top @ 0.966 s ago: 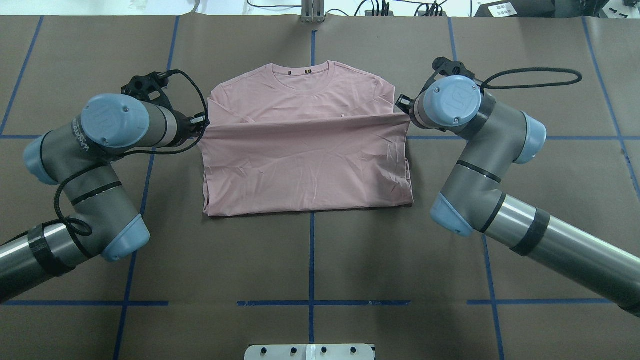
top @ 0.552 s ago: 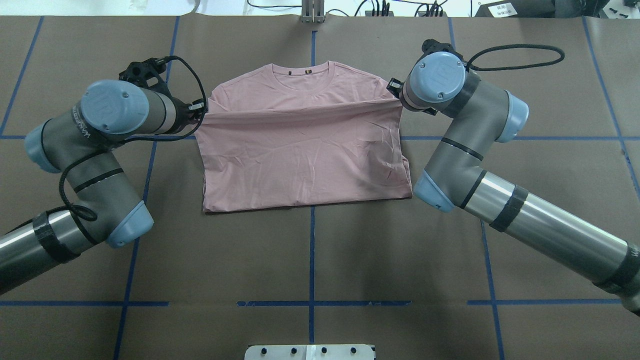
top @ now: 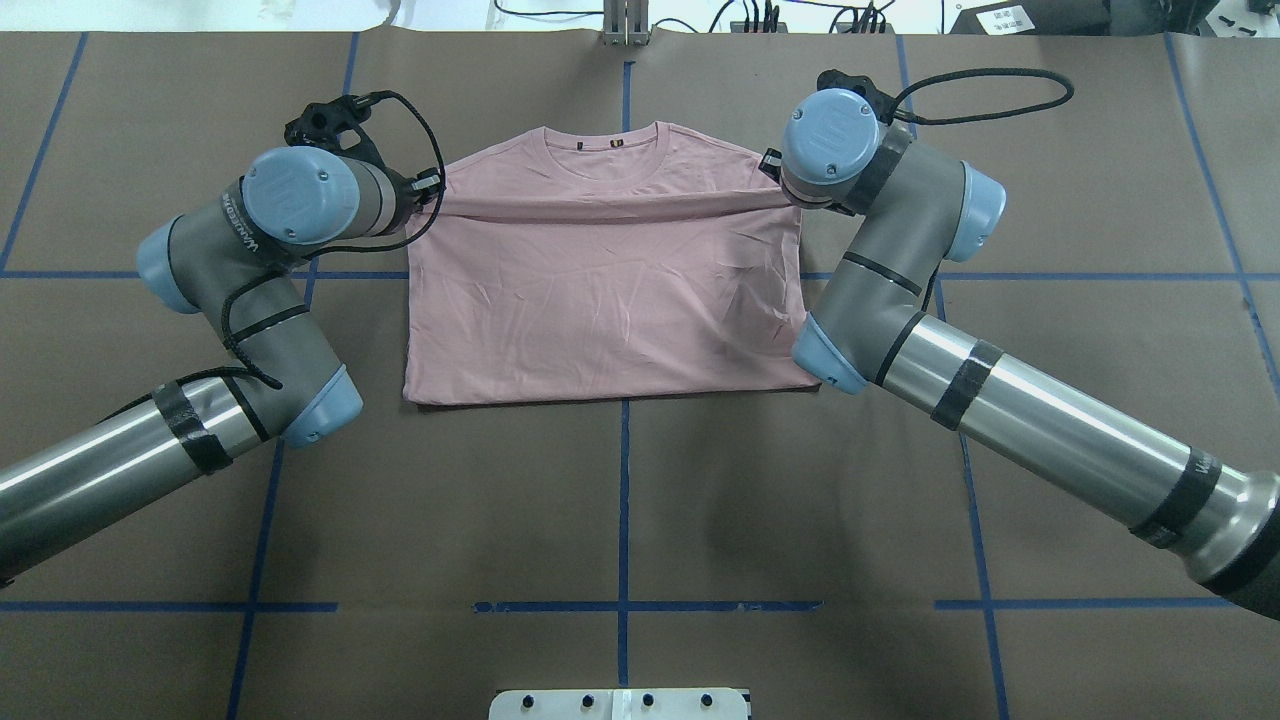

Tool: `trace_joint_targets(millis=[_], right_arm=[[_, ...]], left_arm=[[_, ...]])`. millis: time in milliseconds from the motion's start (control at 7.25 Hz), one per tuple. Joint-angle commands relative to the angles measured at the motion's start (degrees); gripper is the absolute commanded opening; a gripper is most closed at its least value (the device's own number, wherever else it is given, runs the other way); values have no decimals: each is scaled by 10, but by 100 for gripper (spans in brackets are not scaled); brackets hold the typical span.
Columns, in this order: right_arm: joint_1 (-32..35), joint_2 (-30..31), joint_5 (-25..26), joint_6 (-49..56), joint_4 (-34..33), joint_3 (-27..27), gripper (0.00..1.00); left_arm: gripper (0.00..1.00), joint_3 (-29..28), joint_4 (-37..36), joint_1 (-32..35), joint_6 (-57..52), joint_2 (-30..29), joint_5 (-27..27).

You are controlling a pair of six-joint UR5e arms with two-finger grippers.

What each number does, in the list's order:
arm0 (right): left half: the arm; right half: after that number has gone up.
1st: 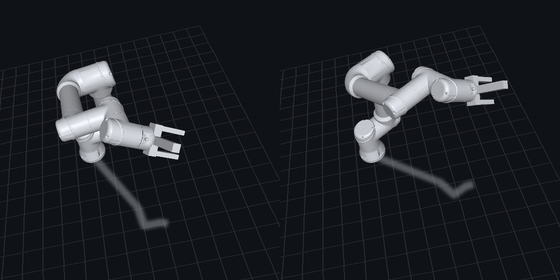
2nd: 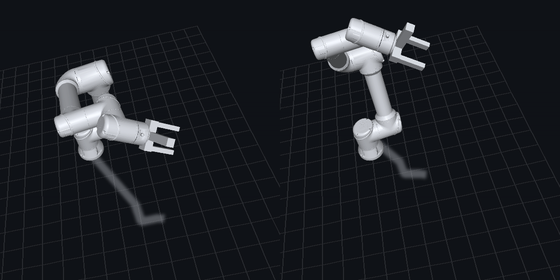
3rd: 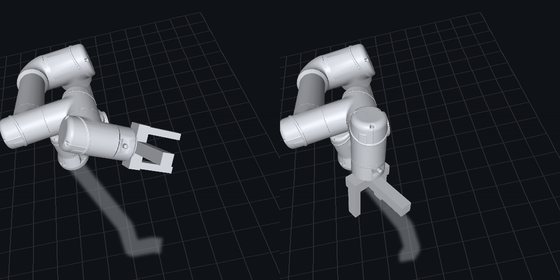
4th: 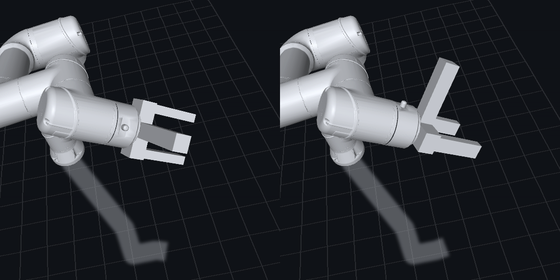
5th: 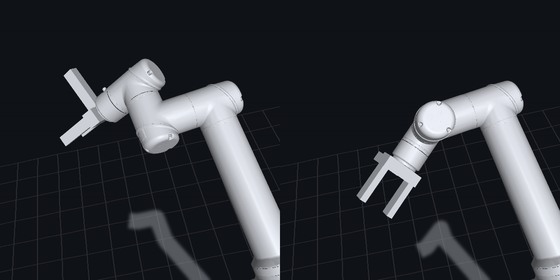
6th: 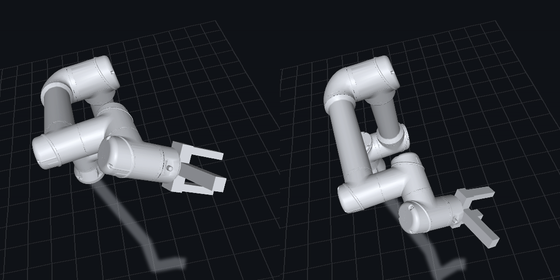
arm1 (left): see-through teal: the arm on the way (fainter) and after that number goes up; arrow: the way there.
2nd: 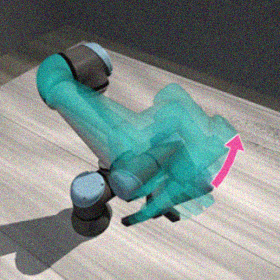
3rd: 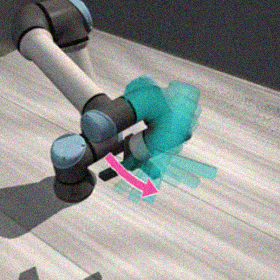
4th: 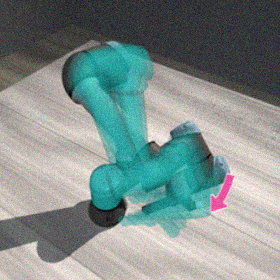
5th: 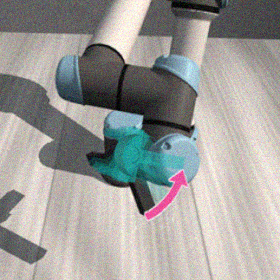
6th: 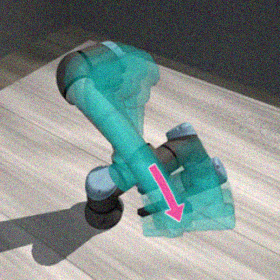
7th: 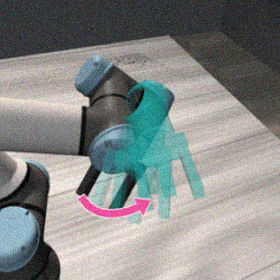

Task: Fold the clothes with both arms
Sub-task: 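Release the hem near the collar and lift both grippers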

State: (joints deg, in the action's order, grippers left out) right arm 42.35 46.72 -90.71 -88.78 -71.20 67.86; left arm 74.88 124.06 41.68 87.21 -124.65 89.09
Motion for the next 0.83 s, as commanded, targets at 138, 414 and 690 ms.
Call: trace_joint_targets(millis=[138, 414, 690], right_arm=[[-2, -8, 0, 1, 0, -1, 82], [6, 8, -13, 0, 84, 25, 100], [5, 107, -83, -9, 79, 186, 100]], left_arm=[[72, -19, 22, 1, -5, -5, 0], [100, 12, 34, 21, -62, 1, 11], [100, 124, 34, 29, -32, 61, 105]])
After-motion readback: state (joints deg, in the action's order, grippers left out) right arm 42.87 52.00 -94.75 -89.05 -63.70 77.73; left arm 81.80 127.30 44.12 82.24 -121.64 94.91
